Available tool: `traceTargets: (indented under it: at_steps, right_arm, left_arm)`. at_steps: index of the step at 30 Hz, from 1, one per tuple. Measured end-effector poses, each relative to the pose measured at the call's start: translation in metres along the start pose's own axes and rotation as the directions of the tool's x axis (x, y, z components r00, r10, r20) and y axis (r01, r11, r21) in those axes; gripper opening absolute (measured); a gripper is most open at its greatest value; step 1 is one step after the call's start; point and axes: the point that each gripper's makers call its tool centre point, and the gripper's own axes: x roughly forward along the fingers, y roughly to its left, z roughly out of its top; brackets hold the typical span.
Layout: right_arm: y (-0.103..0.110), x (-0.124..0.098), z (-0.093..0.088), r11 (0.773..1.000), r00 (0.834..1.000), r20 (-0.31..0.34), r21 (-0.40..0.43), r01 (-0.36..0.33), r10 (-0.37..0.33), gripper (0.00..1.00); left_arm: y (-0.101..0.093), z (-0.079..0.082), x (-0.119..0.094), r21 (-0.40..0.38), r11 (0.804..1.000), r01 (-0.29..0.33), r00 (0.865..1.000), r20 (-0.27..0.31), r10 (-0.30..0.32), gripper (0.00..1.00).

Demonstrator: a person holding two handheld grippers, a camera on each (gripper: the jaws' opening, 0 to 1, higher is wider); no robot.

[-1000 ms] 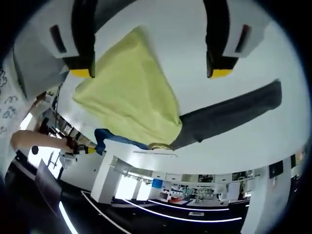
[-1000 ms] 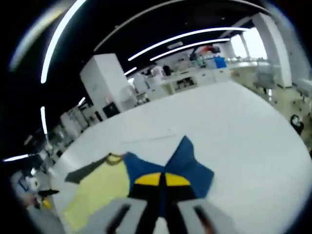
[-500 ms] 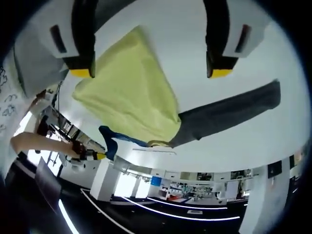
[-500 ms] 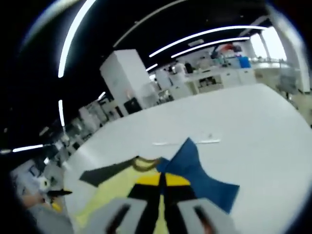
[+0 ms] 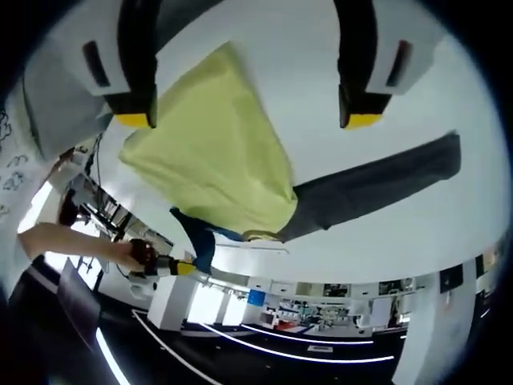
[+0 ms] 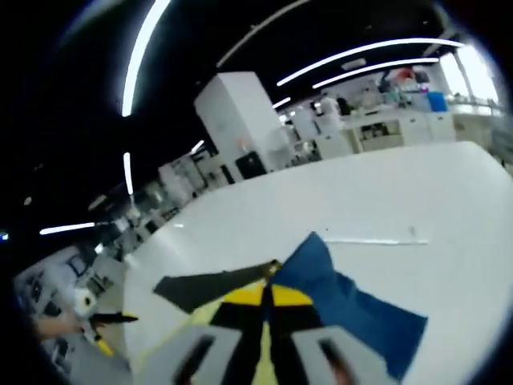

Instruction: Fold the garment on the visible template until the final outline fits inside the template.

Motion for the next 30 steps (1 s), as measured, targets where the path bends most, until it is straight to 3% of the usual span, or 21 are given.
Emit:
traceTargets:
  at_steps: [9, 20, 30]
  right_arm:
    - [0.036, 0.046, -0.005, 0.996, 0.996, -0.029, -0.015, -0.083, 0.083, 0.0]
    - [0.072, 0.083, -0.008, 0.989, 0.989, -0.025, 0.015, -0.144, 0.145, 0.0]
    - [0.103, 0.109, -0.027, 0.983, 0.982, -0.057, 0.015, -0.181, 0.182, 0.0]
  left_arm:
    - [0.0, 0.0, 0.002, -0.004, 1.0, 0.005, 1.0, 0.004, -0.005, 0.91]
    - [0.001, -0.007, 0.002, -0.02, 1.0, -0.001, 1.0, -0.009, 0.001, 0.91]
    - [0.004, -0.009, 0.001, -0.028, 1.0, -0.005, 1.0, -0.011, 0.005, 0.91]
